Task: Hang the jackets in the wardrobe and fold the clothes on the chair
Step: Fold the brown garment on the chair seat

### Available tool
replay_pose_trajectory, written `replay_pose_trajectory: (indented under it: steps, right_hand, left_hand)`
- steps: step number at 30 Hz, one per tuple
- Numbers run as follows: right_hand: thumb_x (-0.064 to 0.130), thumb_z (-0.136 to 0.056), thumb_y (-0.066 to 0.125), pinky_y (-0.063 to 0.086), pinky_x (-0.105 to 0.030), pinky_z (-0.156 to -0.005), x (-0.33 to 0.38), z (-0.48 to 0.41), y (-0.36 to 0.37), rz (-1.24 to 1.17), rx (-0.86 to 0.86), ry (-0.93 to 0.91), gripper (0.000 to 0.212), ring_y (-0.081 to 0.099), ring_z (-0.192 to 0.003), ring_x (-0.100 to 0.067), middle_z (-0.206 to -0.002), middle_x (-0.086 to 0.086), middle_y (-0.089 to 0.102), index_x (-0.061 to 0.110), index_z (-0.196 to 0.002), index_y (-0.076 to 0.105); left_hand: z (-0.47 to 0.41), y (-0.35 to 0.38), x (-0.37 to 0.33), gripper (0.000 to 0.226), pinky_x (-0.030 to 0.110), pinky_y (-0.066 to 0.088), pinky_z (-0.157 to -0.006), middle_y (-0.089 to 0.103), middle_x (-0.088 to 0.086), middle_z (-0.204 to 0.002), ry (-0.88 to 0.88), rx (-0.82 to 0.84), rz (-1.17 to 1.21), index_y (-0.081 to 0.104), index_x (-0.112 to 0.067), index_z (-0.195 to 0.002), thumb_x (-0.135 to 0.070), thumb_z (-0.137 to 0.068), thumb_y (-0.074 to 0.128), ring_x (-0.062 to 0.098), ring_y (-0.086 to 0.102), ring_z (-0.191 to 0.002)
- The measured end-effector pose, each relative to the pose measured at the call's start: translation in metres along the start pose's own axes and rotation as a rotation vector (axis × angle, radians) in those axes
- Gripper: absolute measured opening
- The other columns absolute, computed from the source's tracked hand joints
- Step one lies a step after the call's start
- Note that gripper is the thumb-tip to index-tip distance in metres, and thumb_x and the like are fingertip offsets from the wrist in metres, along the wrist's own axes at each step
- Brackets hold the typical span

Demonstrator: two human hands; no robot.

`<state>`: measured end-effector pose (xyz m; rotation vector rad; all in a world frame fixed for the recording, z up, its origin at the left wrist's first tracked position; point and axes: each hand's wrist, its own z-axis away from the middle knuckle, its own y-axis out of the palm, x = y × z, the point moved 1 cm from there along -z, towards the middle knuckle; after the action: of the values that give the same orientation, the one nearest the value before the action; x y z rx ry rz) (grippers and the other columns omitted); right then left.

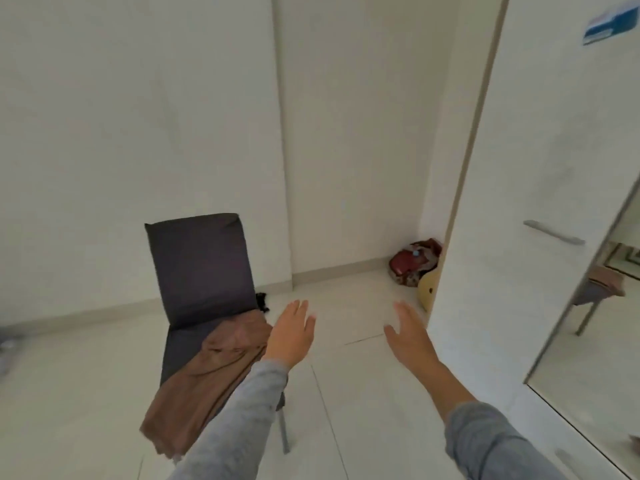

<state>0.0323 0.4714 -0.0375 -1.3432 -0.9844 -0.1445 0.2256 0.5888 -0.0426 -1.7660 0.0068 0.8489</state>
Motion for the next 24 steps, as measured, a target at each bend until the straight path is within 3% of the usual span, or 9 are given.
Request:
replay_pose_trajectory:
  steps: [8,13,18,24]
  right_hand:
    - [0.018,-0.098,0.042,0.009,-0.031,-0.117,0.107,-0.116,0.138,-0.067,0.234,-0.173,0.056,0.008,-0.146,-0.02,-0.158,-0.009,0.011,0.009,-0.149,0.021]
    - [0.017,-0.097,0.044,0.013,-0.032,-0.118,0.143,-0.189,0.21,-0.096,0.369,-0.186,0.055,0.015,-0.144,-0.021,-0.156,-0.01,0.018,0.008,-0.147,0.024]
    - [0.015,-0.095,0.046,0.021,-0.029,-0.113,0.144,-0.241,0.256,-0.084,0.445,-0.091,0.051,0.028,-0.138,-0.023,-0.15,-0.011,0.03,0.007,-0.144,0.031]
    - [0.017,-0.096,0.046,0.026,-0.027,-0.107,0.126,-0.296,0.327,-0.088,0.527,0.099,0.05,0.035,-0.134,-0.024,-0.148,-0.012,0.034,0.009,-0.144,0.031]
  left_hand:
    - [-0.043,-0.074,0.153,0.05,0.034,0.006,-0.117,0.018,0.005,-0.157,-0.292,-0.135,-0.033,0.026,-0.011,-0.148,-0.033,-0.103,0.029,0.017,0.009,-0.146]
    - [-0.093,-0.093,0.239,0.052,0.034,0.016,-0.118,0.025,0.008,-0.155,-0.45,-0.119,-0.066,0.03,-0.007,-0.146,-0.033,-0.102,0.032,0.02,0.018,-0.144]
    - [-0.127,-0.078,0.304,0.047,0.036,0.027,-0.112,0.04,0.011,-0.145,-0.542,-0.085,-0.027,0.041,-0.004,-0.14,-0.031,-0.101,0.037,0.024,0.033,-0.137]
    - [-0.187,-0.044,0.375,0.044,0.034,0.031,-0.108,0.045,0.013,-0.14,-0.629,0.032,0.073,0.045,-0.002,-0.135,-0.029,-0.099,0.042,0.027,0.04,-0.13]
